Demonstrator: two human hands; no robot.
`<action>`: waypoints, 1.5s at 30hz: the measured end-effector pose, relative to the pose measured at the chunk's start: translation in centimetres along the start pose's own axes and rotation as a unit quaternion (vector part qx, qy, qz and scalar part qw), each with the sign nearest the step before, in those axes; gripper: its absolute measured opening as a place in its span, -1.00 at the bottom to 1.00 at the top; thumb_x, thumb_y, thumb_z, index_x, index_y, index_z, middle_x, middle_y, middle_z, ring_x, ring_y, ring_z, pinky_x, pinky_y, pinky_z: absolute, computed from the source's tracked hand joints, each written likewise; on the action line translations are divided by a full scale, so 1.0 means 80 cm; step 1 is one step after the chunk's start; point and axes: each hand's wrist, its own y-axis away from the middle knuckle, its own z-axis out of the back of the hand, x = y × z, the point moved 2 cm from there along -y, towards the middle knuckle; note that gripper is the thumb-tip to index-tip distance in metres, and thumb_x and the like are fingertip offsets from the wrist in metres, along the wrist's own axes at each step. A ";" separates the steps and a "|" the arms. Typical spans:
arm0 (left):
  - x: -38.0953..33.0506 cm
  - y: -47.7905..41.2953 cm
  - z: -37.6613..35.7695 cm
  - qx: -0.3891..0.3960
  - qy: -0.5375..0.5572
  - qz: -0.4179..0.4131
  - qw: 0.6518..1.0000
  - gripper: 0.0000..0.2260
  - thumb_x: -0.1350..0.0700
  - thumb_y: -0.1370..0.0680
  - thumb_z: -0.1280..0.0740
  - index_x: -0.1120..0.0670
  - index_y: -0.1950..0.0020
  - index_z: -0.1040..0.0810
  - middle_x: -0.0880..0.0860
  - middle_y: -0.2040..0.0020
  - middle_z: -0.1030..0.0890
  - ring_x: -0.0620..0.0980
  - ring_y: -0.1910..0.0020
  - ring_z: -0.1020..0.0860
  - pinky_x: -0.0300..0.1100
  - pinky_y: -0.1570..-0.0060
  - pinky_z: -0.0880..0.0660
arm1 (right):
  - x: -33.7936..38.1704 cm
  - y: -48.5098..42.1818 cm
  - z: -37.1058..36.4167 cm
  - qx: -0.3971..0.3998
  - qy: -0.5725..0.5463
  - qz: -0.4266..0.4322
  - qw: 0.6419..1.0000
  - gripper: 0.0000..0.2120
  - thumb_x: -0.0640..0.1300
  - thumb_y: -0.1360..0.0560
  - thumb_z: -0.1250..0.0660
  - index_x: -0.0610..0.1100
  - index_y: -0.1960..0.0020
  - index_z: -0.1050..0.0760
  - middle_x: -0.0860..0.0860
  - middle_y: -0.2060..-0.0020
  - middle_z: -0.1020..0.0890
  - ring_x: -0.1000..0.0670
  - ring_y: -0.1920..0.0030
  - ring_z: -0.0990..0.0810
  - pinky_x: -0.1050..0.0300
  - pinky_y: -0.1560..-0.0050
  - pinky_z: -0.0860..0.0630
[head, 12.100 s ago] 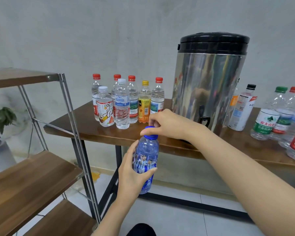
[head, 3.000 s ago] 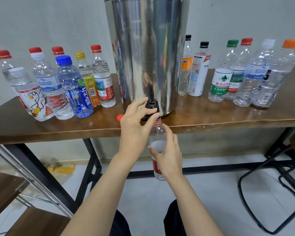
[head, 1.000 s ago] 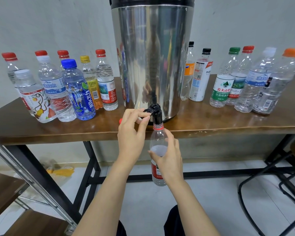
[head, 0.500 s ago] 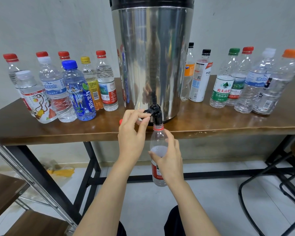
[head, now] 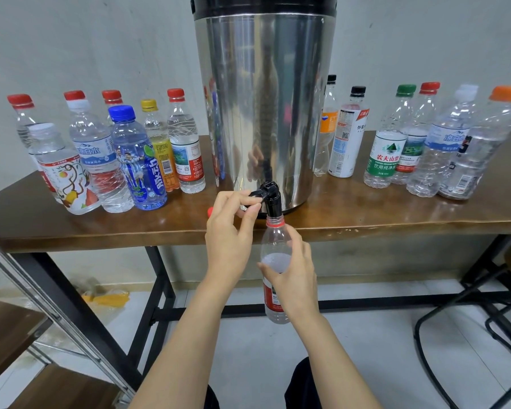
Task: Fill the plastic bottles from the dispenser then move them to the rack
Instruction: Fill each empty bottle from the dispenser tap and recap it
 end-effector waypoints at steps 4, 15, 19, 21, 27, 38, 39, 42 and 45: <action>0.001 0.001 0.000 -0.003 0.003 -0.005 1.000 -0.93 0.13 -0.58 -0.35 -0.03 0.04 -0.61 -0.04 -0.08 -0.56 -0.19 0.03 -0.52 -0.33 0.02 -0.45 | -0.002 0.001 -0.001 -0.005 -0.004 0.005 1.000 -0.19 -0.02 -0.44 -0.51 0.22 -0.51 -0.11 0.07 -0.39 -0.33 -0.06 -0.33 -0.45 0.09 -0.12 -0.46; 0.002 0.001 0.000 -0.002 0.005 -0.002 1.000 -0.92 0.18 -0.58 -0.36 0.01 0.02 -0.63 -0.03 -0.08 -0.56 -0.17 0.03 -0.52 -0.32 0.01 -0.46 | -0.002 0.002 -0.001 -0.003 -0.017 0.004 1.000 -0.19 -0.04 -0.44 -0.52 0.22 -0.51 -0.12 0.08 -0.39 -0.34 -0.05 -0.32 -0.45 0.19 -0.04 -0.37; 0.002 0.000 0.000 -0.005 0.006 -0.004 1.000 -0.91 0.18 -0.58 -0.36 0.00 0.02 -0.62 -0.03 -0.08 -0.57 -0.17 0.03 -0.52 -0.35 0.02 -0.44 | -0.002 0.002 -0.002 -0.003 -0.017 0.005 1.000 -0.19 -0.04 -0.44 -0.52 0.21 -0.51 -0.12 0.07 -0.39 -0.34 -0.05 -0.33 -0.45 0.20 -0.04 -0.35; 0.002 0.001 -0.001 -0.005 0.006 -0.002 1.000 -0.91 0.18 -0.58 -0.36 0.01 0.02 -0.63 -0.03 -0.08 -0.57 -0.16 0.04 -0.52 -0.35 0.01 -0.44 | -0.003 0.002 -0.002 -0.003 -0.019 0.007 1.000 -0.19 -0.04 -0.44 -0.52 0.21 -0.51 -0.12 0.07 -0.39 -0.34 -0.04 -0.33 -0.44 0.21 -0.05 -0.35; 0.000 0.001 0.000 -0.005 0.009 -0.001 1.000 -0.90 0.18 -0.58 -0.36 -0.02 0.03 -0.61 -0.03 -0.08 -0.56 -0.17 0.03 -0.52 -0.35 0.01 -0.44 | -0.002 0.000 -0.002 0.000 -0.035 0.008 0.999 -0.18 -0.07 -0.44 -0.52 0.19 -0.53 -0.12 0.05 -0.39 -0.35 -0.01 -0.34 -0.42 0.23 -0.09 -0.31; 0.003 0.002 -0.002 -0.013 0.008 -0.006 1.000 -0.92 0.15 -0.57 -0.36 -0.02 0.04 -0.61 -0.02 -0.07 -0.57 -0.16 0.07 -0.52 -0.30 0.03 -0.46 | -0.004 -0.004 -0.004 0.001 -0.053 0.007 0.999 -0.18 -0.11 -0.44 -0.52 0.19 -0.52 -0.14 0.06 -0.38 -0.36 0.02 -0.36 -0.37 0.22 -0.15 -0.30; 0.002 0.002 -0.002 -0.013 0.008 -0.006 1.000 -0.91 0.17 -0.57 -0.36 -0.02 0.04 -0.61 -0.02 -0.07 -0.57 -0.16 0.07 -0.52 -0.30 0.03 -0.46 | -0.005 -0.004 -0.004 0.001 -0.053 0.007 0.999 -0.18 -0.10 -0.44 -0.52 0.20 -0.52 -0.14 0.07 -0.39 -0.36 0.02 -0.36 -0.38 0.22 -0.14 -0.30; 0.001 0.002 -0.001 -0.014 0.010 -0.009 1.000 -0.87 0.20 -0.57 -0.37 -0.05 0.04 -0.60 -0.03 -0.06 -0.56 -0.14 0.07 -0.52 -0.32 0.03 -0.45 | -0.005 -0.005 -0.005 0.001 -0.057 0.006 0.998 -0.18 -0.10 -0.43 -0.53 0.20 -0.51 -0.14 0.07 -0.38 -0.36 0.02 -0.36 -0.37 0.21 -0.15 -0.30; -0.001 0.002 -0.001 -0.014 0.009 -0.010 1.000 -0.86 0.21 -0.57 -0.37 -0.05 0.04 -0.60 -0.04 -0.06 -0.56 -0.14 0.08 -0.52 -0.37 0.02 -0.42 | -0.006 -0.006 -0.006 0.001 -0.063 0.004 0.998 -0.18 -0.11 -0.42 -0.53 0.20 -0.51 -0.14 0.08 -0.37 -0.37 0.01 -0.37 -0.37 0.19 -0.18 -0.31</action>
